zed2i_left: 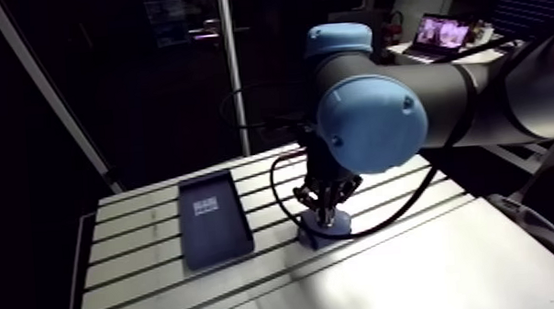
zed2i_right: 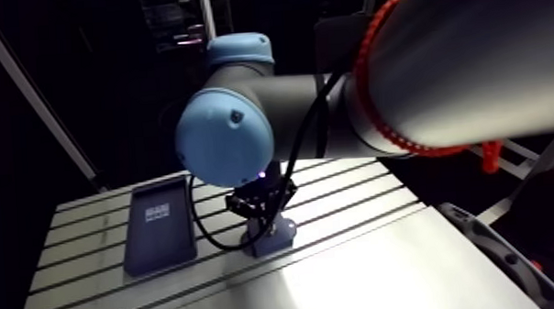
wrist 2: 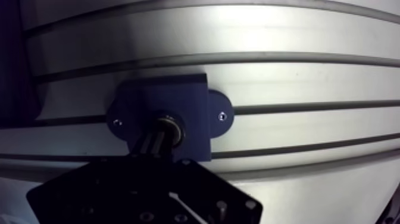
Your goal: Pick up the bearing and press it into the housing until flush.
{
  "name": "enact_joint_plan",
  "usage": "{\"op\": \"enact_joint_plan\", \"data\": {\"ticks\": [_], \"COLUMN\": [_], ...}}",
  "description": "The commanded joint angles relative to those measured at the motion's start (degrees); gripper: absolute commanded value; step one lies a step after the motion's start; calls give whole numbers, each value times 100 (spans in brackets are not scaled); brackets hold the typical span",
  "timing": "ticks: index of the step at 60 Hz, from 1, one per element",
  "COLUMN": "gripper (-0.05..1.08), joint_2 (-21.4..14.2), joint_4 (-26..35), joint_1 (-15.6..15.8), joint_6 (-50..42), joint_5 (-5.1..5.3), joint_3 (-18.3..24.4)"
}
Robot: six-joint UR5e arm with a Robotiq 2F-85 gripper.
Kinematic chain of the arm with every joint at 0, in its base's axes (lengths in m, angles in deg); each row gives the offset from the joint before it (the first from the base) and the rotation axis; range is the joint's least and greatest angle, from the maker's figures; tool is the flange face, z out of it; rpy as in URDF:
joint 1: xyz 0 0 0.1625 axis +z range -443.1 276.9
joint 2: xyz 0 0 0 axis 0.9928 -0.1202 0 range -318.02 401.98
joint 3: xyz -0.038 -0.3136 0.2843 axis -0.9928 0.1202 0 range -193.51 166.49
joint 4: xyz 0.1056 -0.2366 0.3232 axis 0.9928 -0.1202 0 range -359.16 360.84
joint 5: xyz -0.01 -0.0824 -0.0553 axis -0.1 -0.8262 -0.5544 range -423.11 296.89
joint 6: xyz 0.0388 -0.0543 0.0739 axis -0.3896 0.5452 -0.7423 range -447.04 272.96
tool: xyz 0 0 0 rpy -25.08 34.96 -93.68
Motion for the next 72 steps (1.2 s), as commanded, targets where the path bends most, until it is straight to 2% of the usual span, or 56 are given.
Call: {"op": "enact_joint_plan", "data": {"ticks": [1, 21, 72], "gripper": [107, 107, 107], "joint_2": [18, 27, 112], "joint_4": [-67, -161, -168], "joint_1": [-5, -14, -15], "joint_6": [27, 46, 46], "joint_5": [-6, -42, -34], "joint_3": [-2, -2, 0]}}
